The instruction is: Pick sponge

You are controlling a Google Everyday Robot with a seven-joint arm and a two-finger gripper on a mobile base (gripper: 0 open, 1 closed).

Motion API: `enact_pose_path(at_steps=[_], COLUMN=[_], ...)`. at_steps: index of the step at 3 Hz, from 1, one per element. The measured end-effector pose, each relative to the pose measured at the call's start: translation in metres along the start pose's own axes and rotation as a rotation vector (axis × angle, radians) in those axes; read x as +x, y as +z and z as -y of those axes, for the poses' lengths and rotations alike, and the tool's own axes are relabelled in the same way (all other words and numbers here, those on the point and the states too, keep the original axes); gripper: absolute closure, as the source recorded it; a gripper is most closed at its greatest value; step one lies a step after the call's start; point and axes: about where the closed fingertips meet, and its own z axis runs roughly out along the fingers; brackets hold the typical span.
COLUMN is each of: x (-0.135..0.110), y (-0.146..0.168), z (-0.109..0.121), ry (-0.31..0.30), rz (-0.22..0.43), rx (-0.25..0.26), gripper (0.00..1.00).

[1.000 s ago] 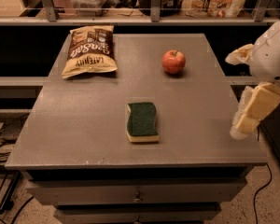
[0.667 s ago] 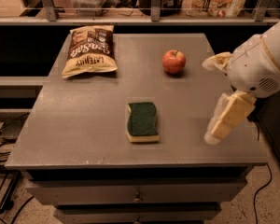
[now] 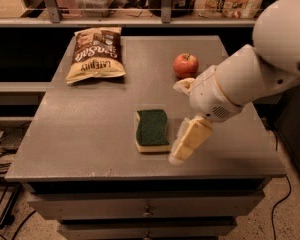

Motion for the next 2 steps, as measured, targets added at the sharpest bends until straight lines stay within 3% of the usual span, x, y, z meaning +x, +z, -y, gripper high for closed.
enact_pose_path(at_steps=[2], x=[0.003], y=[0.062], z=[0.001], ry=[0.028], rz=[-0.063], rx=[-0.046], gripper=[0.0])
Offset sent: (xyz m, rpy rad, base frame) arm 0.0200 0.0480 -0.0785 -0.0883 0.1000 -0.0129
